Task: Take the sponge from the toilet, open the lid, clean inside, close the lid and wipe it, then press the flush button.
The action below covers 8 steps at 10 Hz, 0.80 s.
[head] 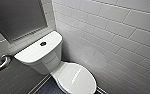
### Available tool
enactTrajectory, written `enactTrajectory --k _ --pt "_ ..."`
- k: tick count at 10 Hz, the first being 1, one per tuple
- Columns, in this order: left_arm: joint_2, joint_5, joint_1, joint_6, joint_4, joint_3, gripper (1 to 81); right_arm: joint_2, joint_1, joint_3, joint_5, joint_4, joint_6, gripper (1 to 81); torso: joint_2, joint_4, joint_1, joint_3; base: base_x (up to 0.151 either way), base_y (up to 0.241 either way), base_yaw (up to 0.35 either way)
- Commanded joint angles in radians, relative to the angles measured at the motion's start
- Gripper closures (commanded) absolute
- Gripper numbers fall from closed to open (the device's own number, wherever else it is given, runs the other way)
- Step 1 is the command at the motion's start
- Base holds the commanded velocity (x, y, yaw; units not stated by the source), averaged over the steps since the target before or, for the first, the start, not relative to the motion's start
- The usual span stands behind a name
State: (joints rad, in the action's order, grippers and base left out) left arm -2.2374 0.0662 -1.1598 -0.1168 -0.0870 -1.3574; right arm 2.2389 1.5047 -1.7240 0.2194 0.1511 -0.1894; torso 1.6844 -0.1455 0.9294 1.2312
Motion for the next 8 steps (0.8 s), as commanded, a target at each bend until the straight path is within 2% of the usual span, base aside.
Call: enactTrajectory --k 1,2,3,4,7,8 --pt "-0.005 -0.052 0.100 -0.211 -0.010 -0.055 1.0 0.003 0.042 -0.046 -0.043 0.025 0.027 81.1 0.000 0.000 0.000 0.000 0.000 0.000 0.000" --pt "-0.016 -0.033 0.107 -0.308 -0.010 -0.110 1.0 0.006 0.044 -0.046 -0.044 0.025 0.027 81.1 0.000 0.000 0.000 0.000 0.000 0.000 0.000" --pt "-0.036 0.027 0.108 -0.389 -0.013 -0.169 1.0 0.009 0.046 -0.046 -0.043 0.024 0.027 81.1 0.000 0.000 0.000 0.000 0.000 0.000 0.000" --pt "-0.054 0.052 0.108 -0.429 -0.016 -0.202 1.0 0.009 0.046 -0.043 -0.044 0.024 0.027 81.1 0.000 0.000 0.000 0.000 0.000 0.000 0.000" --pt "-0.074 0.066 0.153 -0.457 -0.010 -0.282 1.0 0.001 0.046 -0.028 -0.044 0.024 0.027 81.1 0.000 0.000 0.000 0.000 0.000 0.000 0.000" --pt "-0.077 0.066 0.169 -0.507 -0.011 -0.305 1.0 0.000 0.050 -0.025 -0.044 0.021 0.027 81.1 0.000 0.000 0.000 0.000 0.000 0.000 0.000"
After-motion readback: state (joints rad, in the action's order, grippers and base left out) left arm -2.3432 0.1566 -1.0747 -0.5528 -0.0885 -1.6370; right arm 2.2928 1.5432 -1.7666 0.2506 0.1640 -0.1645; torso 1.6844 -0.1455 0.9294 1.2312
